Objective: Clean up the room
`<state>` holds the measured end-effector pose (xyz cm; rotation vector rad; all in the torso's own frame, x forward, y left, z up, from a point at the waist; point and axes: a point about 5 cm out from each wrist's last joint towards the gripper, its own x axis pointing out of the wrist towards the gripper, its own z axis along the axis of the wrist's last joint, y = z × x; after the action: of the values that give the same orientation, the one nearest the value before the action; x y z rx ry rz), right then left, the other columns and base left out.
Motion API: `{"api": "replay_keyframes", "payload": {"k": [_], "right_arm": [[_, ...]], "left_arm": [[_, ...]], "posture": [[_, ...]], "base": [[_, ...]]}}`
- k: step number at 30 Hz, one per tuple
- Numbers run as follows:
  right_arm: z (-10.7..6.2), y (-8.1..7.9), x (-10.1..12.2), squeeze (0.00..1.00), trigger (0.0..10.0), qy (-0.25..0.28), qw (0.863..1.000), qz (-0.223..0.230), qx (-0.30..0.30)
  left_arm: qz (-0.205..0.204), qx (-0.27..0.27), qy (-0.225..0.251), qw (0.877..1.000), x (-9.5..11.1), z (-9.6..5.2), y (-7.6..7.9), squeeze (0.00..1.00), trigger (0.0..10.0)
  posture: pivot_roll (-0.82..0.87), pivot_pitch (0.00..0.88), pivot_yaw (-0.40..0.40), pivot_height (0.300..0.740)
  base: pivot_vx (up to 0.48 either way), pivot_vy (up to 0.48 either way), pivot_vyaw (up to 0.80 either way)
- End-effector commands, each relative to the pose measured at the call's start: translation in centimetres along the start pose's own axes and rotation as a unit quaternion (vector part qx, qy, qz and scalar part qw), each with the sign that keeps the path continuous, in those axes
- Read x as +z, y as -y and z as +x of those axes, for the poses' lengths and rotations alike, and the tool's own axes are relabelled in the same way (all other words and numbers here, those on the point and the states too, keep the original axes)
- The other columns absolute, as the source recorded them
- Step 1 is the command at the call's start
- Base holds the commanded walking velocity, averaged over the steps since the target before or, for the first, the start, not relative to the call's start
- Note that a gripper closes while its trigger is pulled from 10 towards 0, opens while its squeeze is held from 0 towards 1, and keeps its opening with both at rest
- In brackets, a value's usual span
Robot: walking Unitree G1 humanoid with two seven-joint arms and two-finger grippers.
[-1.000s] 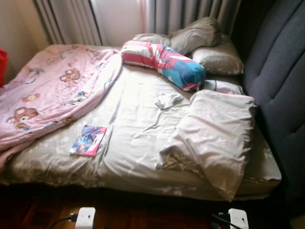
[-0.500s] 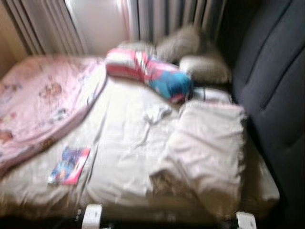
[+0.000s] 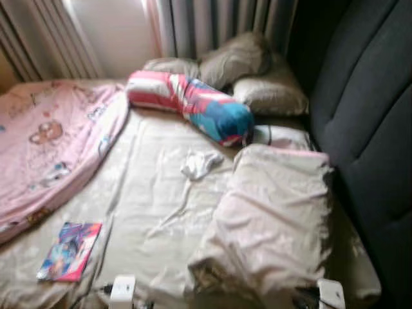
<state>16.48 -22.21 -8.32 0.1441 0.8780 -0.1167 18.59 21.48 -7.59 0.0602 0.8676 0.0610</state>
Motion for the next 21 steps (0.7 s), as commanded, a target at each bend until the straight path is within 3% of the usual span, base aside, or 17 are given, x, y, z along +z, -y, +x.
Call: {"api": "replay_keyframes", "payload": {"k": [1,11,21], "right_arm": [[-0.19,-0.66,-1.26,0.0,10.0,-0.017,1.0,0.01,0.006],[-0.19,-0.59,-1.15,0.0,10.0,-0.011,1.0,0.01,0.005],[-0.29,-0.45,-0.61,0.0,10.0,0.035,0.999,0.037,-0.013]], "left_arm": [[0.001,0.013,-0.029,1.0,-1.62,-0.48,-0.91,0.0,10.0],[0.0,0.013,-0.029,0.999,-1.66,-0.49,-0.86,0.0,10.0],[0.007,0.018,-0.015,1.0,-1.47,-0.52,-0.98,0.0,10.0]], "posture": [[0.13,0.047,-0.008,0.74],[0.13,0.047,-0.009,0.74],[0.13,0.053,-0.008,0.74]], "base": [[0.0,0.0,0.0],[0.0,0.0,0.0],[0.0,0.0,0.0]]}}
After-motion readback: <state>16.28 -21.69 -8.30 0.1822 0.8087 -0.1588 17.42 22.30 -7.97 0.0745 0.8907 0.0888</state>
